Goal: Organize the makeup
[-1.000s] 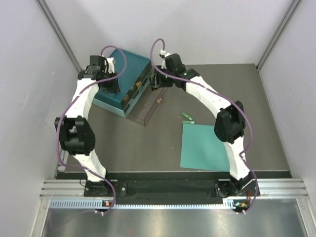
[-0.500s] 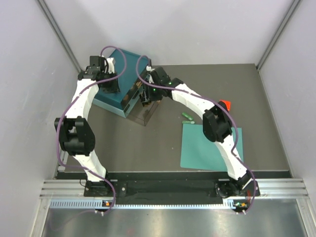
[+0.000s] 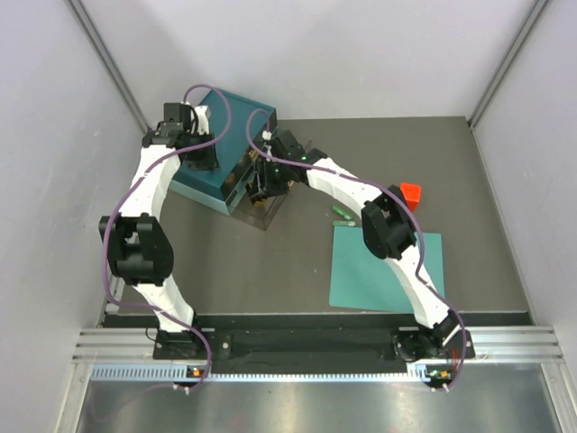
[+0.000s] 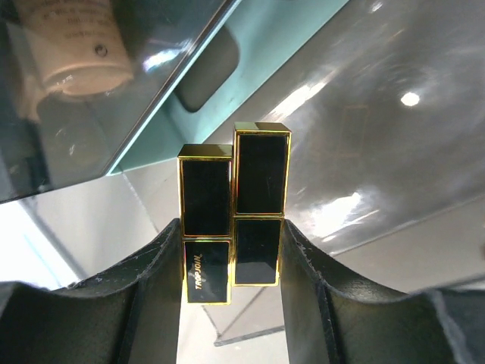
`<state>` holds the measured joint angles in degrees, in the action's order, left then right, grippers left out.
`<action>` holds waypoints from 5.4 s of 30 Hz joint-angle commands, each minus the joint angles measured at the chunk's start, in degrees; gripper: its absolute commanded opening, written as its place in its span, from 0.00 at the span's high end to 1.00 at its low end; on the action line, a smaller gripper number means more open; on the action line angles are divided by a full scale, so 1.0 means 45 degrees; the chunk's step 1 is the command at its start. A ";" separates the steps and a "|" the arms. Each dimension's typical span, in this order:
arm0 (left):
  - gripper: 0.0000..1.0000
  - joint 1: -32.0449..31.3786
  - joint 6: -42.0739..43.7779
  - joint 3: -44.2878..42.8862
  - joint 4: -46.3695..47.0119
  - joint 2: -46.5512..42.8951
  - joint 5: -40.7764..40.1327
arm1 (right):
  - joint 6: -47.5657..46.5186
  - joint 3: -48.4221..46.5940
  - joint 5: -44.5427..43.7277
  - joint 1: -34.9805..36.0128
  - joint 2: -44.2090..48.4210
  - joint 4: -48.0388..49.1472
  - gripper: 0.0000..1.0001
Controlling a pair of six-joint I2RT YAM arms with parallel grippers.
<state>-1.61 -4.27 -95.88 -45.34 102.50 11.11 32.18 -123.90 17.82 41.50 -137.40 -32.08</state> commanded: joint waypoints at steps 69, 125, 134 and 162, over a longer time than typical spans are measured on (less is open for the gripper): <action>0.67 -0.0209 0.0071 0.1833 -0.1799 0.0894 0.0128 | -0.6449 0.7122 -0.5818 -0.2483 0.5084 -0.1408 0.42; 0.66 -0.0288 0.0168 0.1169 -0.2189 0.1304 0.0225 | -0.1977 0.0991 -0.0153 -0.1468 0.2371 0.0487 0.99; 0.66 -0.0288 0.0168 0.1208 -0.2190 0.1266 0.0187 | -0.1878 -0.0007 0.0238 -0.0531 0.1140 0.0272 0.95; 0.66 -0.0307 0.0032 0.1188 -0.2170 0.1012 0.0284 | -0.6506 0.5709 -0.4229 -0.0471 0.6333 -0.0020 0.34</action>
<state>-2.02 -3.95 -94.74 -42.48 102.37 12.60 11.18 -105.19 7.86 39.90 -116.51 -32.62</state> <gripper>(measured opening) 0.338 0.642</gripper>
